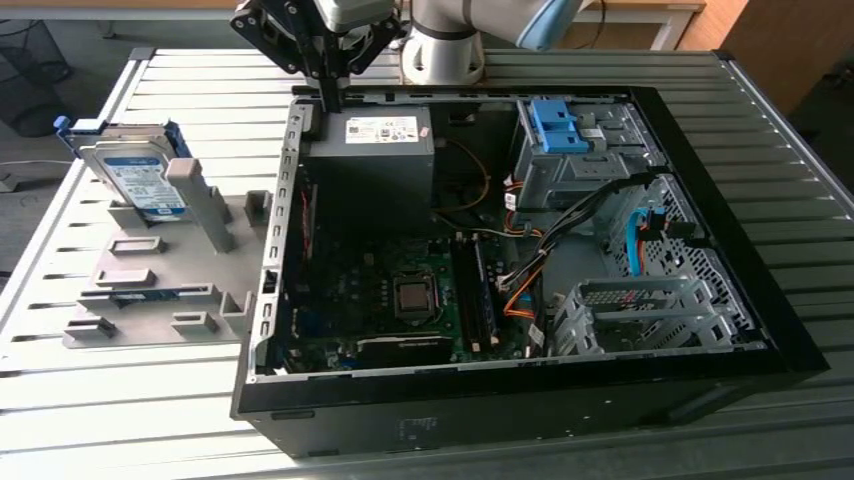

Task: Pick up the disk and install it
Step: 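Reach for the disk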

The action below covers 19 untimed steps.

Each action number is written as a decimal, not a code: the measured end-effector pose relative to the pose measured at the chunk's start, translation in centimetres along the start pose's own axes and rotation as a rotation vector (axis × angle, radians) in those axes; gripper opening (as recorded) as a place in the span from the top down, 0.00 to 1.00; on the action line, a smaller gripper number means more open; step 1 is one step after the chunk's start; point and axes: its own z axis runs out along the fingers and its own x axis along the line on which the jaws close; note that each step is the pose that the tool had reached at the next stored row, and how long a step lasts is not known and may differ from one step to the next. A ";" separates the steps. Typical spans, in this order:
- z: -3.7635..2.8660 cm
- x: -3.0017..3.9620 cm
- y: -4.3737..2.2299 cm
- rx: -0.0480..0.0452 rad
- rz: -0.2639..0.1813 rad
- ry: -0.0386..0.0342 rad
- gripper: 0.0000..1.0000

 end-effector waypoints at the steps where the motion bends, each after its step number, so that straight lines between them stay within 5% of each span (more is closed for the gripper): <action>1: 0.00 0.06 0.00 0.0000 0.000 0.0000 0.89; 19: 0.00 0.55 -0.04 0.0001 0.000 0.0001 0.89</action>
